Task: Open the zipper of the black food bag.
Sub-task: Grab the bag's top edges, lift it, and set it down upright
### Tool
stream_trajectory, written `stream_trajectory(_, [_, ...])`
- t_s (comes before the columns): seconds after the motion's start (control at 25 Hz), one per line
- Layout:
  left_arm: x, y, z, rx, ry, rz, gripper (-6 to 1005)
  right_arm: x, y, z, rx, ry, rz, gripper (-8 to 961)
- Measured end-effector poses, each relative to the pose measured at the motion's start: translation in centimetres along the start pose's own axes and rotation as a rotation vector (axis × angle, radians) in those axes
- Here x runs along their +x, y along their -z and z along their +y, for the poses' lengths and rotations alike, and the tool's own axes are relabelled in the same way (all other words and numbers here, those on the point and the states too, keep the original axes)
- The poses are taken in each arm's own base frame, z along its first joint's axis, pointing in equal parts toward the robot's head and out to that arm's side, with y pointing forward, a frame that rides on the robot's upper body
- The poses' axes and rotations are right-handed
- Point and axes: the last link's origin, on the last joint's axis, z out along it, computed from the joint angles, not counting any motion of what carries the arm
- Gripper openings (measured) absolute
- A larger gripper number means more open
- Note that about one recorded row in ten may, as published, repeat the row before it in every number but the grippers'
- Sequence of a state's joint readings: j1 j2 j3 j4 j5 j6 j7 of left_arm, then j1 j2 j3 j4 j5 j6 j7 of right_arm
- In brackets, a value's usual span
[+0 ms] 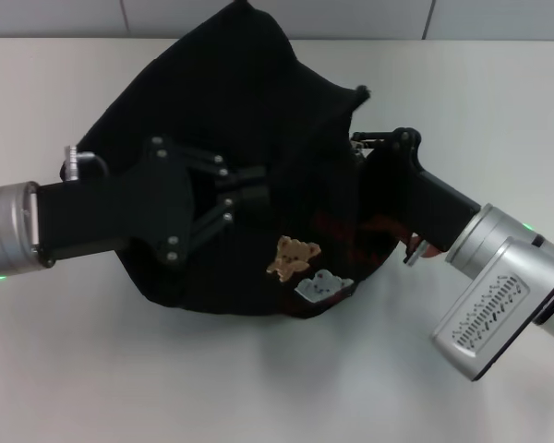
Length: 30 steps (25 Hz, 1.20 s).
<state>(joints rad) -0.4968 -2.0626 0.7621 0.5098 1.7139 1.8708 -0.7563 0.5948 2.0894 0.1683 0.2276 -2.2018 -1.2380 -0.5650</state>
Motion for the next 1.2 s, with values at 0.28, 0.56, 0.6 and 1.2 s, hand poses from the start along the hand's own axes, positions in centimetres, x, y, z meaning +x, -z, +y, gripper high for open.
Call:
stream_trajectory(0.28, [0.0,2.0,0.5,0.067,-0.005,0.007,73,1.6,0.7,-1.0,0.042,0.004,0.079,-3])
stream_trajectory(0.56, [0.1,3.6,0.7,0.124,-0.005,0.012,73,2.5,1.4,-1.6,0.073,0.006,0.121,-3])
stream_trajectory(0.6, [0.1,3.6,0.7,0.124,-0.005,0.012,73,2.5,1.4,-1.6,0.073,0.006,0.121,-2])
stream_trajectory(1.2, [0.1,5.7,1.1,0.199,-0.002,0.001,73,3.6,2.3,-3.3,0.164,-0.007,0.168,65])
